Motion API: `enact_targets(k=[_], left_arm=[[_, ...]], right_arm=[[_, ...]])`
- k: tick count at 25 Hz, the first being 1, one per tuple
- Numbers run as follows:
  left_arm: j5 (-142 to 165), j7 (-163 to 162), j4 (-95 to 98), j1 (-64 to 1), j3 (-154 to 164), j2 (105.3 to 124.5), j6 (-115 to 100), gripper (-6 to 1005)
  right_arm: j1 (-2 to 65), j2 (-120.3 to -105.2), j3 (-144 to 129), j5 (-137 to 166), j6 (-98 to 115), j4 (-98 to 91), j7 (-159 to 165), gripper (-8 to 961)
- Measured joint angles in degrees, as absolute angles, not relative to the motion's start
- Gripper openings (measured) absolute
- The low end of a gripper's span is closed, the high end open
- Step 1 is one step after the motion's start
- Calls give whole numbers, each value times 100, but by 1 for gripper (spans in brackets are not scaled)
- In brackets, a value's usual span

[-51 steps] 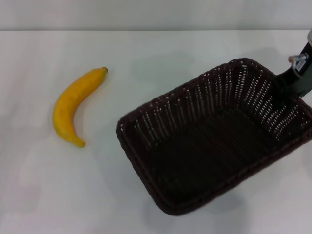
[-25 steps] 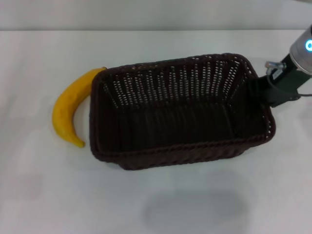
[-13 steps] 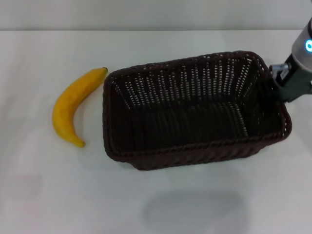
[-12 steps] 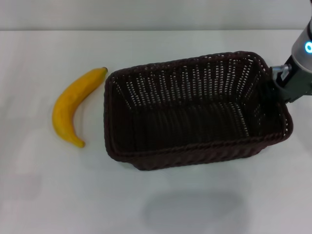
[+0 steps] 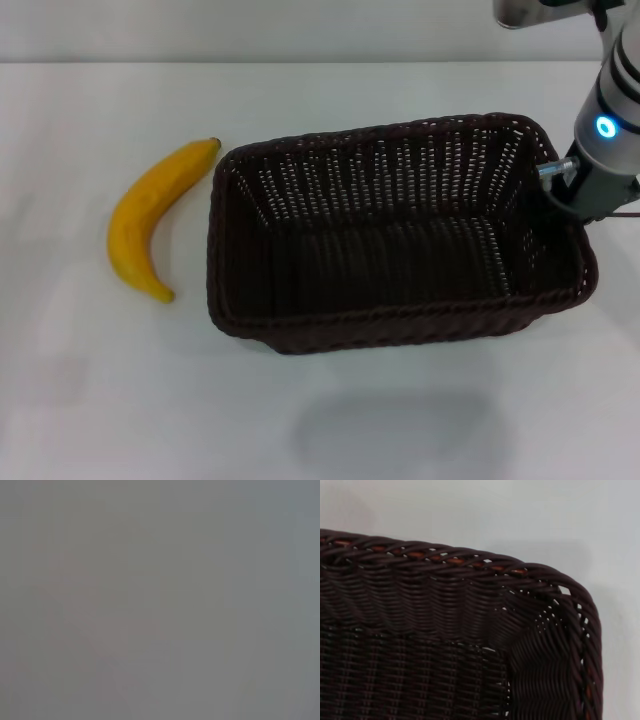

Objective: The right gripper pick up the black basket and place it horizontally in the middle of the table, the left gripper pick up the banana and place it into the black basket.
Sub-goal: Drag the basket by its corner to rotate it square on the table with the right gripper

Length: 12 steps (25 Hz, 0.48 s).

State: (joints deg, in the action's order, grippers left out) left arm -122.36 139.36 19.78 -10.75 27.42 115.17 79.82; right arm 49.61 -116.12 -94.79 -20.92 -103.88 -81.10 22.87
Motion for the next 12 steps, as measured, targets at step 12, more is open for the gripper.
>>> enact_targets(k=[12], left_arm=[[-12236, 13947, 1978, -1088, 2742, 11522, 7999, 864]], right_arm=[[4373, -11573, -9247, -3123, -9659, -8357, 2333, 266]])
